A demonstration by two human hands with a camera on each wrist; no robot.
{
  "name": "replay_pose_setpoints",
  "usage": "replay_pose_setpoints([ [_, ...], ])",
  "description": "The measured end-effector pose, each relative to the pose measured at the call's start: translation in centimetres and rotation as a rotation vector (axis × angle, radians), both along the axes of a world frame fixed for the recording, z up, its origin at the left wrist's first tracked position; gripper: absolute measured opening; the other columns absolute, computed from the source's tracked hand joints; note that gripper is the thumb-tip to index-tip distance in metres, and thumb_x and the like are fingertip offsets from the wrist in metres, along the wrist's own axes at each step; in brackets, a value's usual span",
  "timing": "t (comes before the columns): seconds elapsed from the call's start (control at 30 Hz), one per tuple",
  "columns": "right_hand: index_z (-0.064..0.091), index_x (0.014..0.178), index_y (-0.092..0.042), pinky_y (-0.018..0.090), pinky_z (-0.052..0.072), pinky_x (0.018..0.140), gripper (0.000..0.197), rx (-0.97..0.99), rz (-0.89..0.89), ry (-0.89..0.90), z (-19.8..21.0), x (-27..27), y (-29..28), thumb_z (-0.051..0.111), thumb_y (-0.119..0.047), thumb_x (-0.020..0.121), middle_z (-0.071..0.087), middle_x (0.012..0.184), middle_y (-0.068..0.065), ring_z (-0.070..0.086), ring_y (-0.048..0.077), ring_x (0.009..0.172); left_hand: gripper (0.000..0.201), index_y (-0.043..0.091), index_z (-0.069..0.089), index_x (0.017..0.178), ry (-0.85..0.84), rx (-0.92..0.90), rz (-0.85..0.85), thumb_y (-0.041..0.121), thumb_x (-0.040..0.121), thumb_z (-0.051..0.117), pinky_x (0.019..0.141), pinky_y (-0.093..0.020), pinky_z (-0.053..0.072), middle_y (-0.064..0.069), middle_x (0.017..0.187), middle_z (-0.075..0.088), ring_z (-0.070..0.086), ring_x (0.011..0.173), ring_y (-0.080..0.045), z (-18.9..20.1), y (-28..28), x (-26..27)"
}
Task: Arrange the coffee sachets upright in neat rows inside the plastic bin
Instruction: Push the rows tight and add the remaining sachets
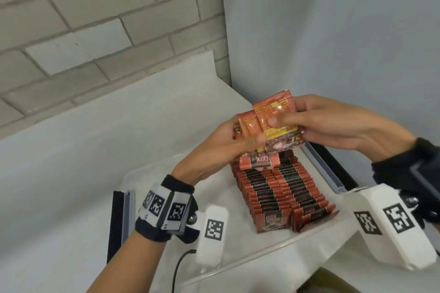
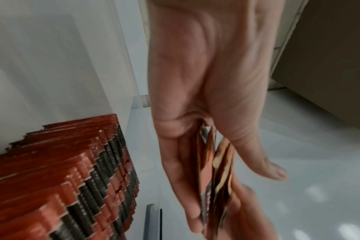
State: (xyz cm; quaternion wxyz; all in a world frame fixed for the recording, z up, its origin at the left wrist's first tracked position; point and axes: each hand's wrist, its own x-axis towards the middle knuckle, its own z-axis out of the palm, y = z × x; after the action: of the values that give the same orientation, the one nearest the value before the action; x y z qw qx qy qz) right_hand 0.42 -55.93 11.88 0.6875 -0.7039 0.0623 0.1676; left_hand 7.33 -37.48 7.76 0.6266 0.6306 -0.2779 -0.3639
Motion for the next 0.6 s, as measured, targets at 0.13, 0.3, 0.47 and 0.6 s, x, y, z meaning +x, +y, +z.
replay_pose_setpoints([
  [0.13,0.058,0.121,-0.001,0.030,0.055,0.089,0.039,0.075,-0.080,0.012,0.2,-0.4,-1.1,0.056,-0.013,0.083,0.071,0.114,0.012,0.067,0.023,0.107,0.038,0.012,0.054,0.110,0.167,-0.056,0.051,0.031,0.079,0.059,0.078,-0.030,0.058,-0.009,0.105,0.068,0.068,0.091,-0.017,0.4,0.3,0.8],
  [0.3,0.059,0.115,-0.002,0.024,0.057,0.079,0.036,0.157,-0.134,-0.005,0.2,-0.9,-1.3,0.056,-0.012,0.081,0.072,0.109,0.011,0.070,0.020,0.100,0.041,0.015,0.057,0.118,0.142,-0.108,0.054,0.021,0.077,0.063,0.066,-0.024,0.058,-0.008,0.100,0.073,0.071,0.085,-0.021,0.2,0.4,0.9],
  [0.47,0.058,0.121,-0.003,0.028,0.056,0.085,0.038,0.276,-0.084,-0.016,0.0,-1.1,-0.2,0.053,-0.010,0.085,0.069,0.117,0.013,0.067,0.024,0.108,0.067,0.011,0.054,0.116,0.105,-0.134,0.039,0.043,0.060,0.076,0.053,-0.017,0.051,-0.003,0.089,0.073,0.068,0.064,-0.011,0.2,0.0,0.2],
  [0.6,0.053,0.129,-0.003,0.031,0.055,0.089,0.043,0.285,-0.064,-0.040,-0.2,-1.3,0.3,0.053,-0.008,0.086,0.066,0.122,0.015,0.065,0.026,0.112,0.067,0.016,0.065,0.112,0.156,-0.171,0.049,0.053,0.058,0.079,0.077,-0.027,0.056,-0.004,0.104,0.073,0.070,0.092,-0.018,0.1,-0.3,-0.2],
])
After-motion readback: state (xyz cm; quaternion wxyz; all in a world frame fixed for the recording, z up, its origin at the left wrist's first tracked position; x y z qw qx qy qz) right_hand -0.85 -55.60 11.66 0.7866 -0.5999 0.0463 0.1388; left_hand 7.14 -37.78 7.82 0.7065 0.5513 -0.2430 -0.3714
